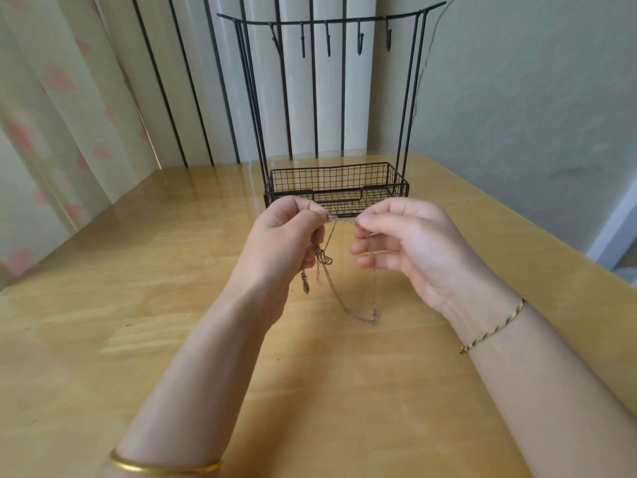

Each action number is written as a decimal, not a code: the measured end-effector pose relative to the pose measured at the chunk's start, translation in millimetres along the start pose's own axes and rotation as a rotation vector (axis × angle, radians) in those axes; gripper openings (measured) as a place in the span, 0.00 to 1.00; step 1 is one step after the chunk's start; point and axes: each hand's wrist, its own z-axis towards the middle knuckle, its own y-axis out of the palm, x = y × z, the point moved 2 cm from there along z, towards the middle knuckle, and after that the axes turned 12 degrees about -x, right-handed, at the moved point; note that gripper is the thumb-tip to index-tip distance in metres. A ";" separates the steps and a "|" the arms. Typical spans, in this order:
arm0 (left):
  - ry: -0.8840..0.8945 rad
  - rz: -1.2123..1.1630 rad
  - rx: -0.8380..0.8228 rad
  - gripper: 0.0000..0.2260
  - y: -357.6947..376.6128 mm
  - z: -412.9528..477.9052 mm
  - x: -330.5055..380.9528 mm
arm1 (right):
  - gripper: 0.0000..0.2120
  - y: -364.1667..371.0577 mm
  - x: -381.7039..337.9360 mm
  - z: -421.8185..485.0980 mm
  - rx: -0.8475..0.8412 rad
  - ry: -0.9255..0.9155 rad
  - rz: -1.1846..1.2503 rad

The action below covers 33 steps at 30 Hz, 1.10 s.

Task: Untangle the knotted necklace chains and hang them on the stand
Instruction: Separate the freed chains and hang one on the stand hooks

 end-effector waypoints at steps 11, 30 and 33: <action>-0.015 0.061 0.033 0.06 -2.6 -1.0 0.0 | 0.08 0.8 2.7 0.8 -0.041 0.011 0.037; 0.031 0.004 0.030 0.05 0.3 -3.7 2.5 | 0.07 9.1 7.2 -3.4 -0.124 0.077 -0.206; 0.042 -0.020 0.014 0.05 1.6 -3.4 3.0 | 0.04 8.8 7.6 -3.6 -0.124 0.087 -0.191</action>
